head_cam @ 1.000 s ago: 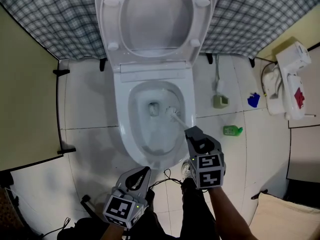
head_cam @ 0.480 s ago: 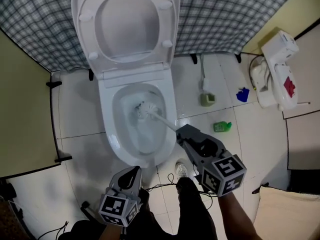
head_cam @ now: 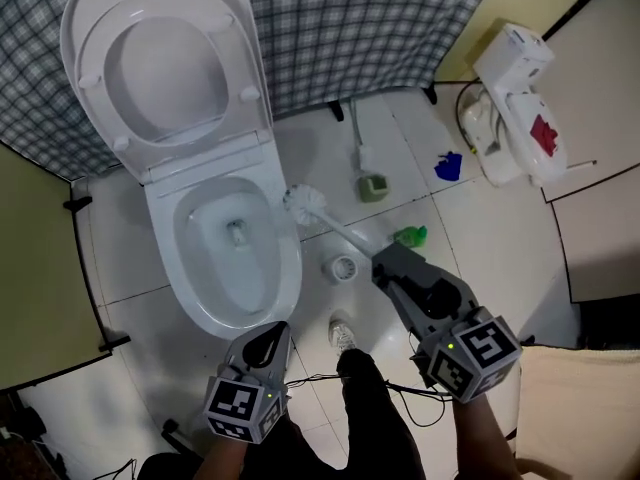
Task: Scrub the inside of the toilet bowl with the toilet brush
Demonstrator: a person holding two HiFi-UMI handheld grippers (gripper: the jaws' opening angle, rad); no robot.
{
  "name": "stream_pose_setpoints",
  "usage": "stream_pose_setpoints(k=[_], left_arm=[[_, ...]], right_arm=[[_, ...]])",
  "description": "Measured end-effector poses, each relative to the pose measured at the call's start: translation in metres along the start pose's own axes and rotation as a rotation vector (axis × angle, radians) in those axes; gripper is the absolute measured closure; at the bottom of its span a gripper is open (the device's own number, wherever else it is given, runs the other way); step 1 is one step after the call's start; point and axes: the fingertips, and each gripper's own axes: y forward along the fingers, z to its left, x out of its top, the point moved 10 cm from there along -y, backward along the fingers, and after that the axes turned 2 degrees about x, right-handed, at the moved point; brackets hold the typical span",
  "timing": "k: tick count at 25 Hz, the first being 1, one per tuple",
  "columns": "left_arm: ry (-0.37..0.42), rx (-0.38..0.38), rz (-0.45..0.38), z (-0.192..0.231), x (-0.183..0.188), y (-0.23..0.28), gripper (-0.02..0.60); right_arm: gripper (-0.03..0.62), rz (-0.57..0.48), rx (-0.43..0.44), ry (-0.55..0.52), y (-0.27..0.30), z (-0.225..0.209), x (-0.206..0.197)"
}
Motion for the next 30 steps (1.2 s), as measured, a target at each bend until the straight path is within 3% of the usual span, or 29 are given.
stream_pose_setpoints(k=[7,19,30], left_arm=[[0.013,-0.045,0.062,-0.036,-0.017,0.030,0.575],[0.017,-0.013,0.083,-0.036,-0.025,0.047,0.575],[-0.009,0.001,0.076,-0.022,-0.037,0.048,0.575]], right_arm=[[0.398,0.154,-0.112,-0.026,0.009,-0.048,-0.071],[0.398,0.436,-0.143,-0.061,0.081,-0.089,-0.179],[0.398,0.580,-0.155,-0.080,0.130,-0.097,-0.232]])
